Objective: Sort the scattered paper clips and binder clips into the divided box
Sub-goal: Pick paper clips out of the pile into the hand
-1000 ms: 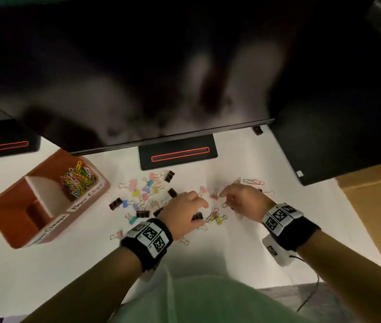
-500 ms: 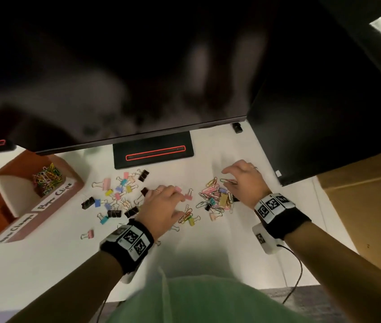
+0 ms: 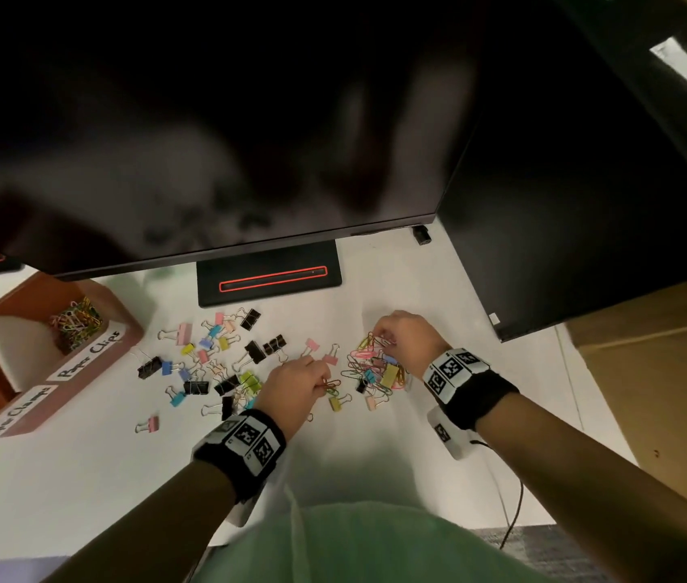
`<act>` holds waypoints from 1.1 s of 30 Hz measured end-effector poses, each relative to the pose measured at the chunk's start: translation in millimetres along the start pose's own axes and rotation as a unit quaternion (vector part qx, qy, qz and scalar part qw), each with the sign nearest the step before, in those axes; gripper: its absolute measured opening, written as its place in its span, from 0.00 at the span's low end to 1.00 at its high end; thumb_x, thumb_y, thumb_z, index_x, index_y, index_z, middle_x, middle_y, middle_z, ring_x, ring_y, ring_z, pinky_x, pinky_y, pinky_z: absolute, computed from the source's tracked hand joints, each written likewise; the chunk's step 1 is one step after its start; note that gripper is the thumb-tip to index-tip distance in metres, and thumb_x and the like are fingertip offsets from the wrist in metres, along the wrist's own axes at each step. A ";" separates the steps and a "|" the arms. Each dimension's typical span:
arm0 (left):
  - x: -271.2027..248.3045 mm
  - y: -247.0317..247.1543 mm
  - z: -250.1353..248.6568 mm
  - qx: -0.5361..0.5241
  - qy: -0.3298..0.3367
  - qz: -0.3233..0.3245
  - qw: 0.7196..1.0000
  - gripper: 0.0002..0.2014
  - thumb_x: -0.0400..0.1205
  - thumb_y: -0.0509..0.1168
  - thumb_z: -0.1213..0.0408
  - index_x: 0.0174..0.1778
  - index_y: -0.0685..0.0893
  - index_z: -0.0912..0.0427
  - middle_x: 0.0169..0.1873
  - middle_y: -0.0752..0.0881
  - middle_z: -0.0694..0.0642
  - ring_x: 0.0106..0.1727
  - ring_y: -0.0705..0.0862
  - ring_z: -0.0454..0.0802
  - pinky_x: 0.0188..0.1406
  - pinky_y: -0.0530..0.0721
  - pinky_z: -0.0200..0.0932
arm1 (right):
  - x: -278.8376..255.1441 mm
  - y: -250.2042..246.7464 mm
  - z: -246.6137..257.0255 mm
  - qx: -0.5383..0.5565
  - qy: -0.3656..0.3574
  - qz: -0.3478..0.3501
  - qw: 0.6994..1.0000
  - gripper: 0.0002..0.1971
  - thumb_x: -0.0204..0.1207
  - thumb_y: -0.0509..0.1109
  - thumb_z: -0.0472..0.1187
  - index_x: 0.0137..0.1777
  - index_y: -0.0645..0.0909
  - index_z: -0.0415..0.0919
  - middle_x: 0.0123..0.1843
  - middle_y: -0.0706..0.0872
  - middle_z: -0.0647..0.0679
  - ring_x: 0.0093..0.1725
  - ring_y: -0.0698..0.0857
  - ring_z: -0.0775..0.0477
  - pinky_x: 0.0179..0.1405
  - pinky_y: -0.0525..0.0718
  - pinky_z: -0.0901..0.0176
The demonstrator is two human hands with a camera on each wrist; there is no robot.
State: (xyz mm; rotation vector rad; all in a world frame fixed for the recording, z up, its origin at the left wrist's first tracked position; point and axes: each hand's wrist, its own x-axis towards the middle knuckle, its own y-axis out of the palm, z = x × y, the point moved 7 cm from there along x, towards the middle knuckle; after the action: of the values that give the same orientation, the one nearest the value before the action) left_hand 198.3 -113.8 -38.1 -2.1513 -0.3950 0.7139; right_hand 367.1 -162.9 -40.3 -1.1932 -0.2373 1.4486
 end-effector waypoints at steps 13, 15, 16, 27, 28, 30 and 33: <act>4.7 11.0 13.5 0.034 0.000 0.033 0.999 0.09 0.84 0.59 0.63 0.54 0.81 0.62 0.52 0.79 0.57 0.56 0.77 0.53 0.57 0.77 0.45 | 1.6 -4.0 -4.5 0.009 0.022 0.006 1.000 0.08 0.75 0.70 0.35 0.52 0.85 0.37 0.55 0.86 0.41 0.55 0.84 0.43 0.56 0.84 0.53; 4.7 11.4 16.7 0.058 0.000 0.038 0.998 0.09 0.85 0.57 0.64 0.55 0.80 0.61 0.52 0.79 0.57 0.55 0.76 0.53 0.56 0.77 0.46 | 0.5 -4.0 -7.0 0.024 0.025 0.002 0.999 0.09 0.74 0.70 0.35 0.54 0.84 0.37 0.54 0.86 0.41 0.54 0.84 0.43 0.55 0.84 0.52; 4.9 11.7 17.5 0.072 0.005 0.041 0.997 0.09 0.85 0.56 0.64 0.56 0.79 0.61 0.52 0.79 0.57 0.55 0.76 0.53 0.56 0.77 0.46 | 0.4 -4.5 -7.9 0.031 0.027 0.001 0.999 0.09 0.74 0.70 0.35 0.54 0.83 0.38 0.54 0.87 0.41 0.54 0.84 0.43 0.55 0.84 0.53; 7.6 11.3 16.6 0.093 0.005 0.055 0.994 0.09 0.83 0.56 0.71 0.56 0.77 0.60 0.54 0.77 0.56 0.57 0.75 0.54 0.57 0.76 0.46 | 1.9 4.5 38.2 -0.039 -0.103 0.012 0.994 0.07 0.75 0.70 0.36 0.49 0.87 0.38 0.63 0.78 0.47 0.60 0.78 0.46 0.58 0.75 0.62; 7.6 9.0 16.3 0.080 0.004 0.050 0.996 0.09 0.84 0.56 0.69 0.57 0.78 0.60 0.54 0.77 0.56 0.57 0.75 0.54 0.58 0.76 0.46 | 2.6 7.1 40.4 -0.044 -0.099 0.016 0.994 0.07 0.76 0.68 0.35 0.50 0.87 0.38 0.62 0.78 0.46 0.59 0.79 0.46 0.57 0.76 0.62; 6.8 0.9 16.7 0.046 0.000 0.032 0.998 0.10 0.85 0.56 0.67 0.57 0.80 0.61 0.54 0.79 0.56 0.56 0.76 0.52 0.58 0.76 0.44 | 4.4 9.8 42.5 -0.040 -0.088 0.017 0.995 0.08 0.77 0.66 0.34 0.52 0.86 0.38 0.59 0.81 0.45 0.58 0.80 0.45 0.56 0.77 0.60; 3.3 -17.4 20.8 -0.001 -0.009 -0.010 1.000 0.10 0.84 0.58 0.65 0.56 0.81 0.62 0.52 0.80 0.56 0.52 0.77 0.49 0.53 0.76 0.38 | 7.4 10.8 44.2 -0.048 -0.073 0.023 0.996 0.08 0.77 0.65 0.34 0.53 0.84 0.40 0.56 0.84 0.44 0.57 0.80 0.45 0.55 0.78 0.58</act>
State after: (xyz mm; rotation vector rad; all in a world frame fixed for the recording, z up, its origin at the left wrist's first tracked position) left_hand 187.5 -88.8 -36.1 -2.1424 -0.4259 0.7222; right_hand 328.6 -139.1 -31.8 -1.1763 -0.3856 1.5828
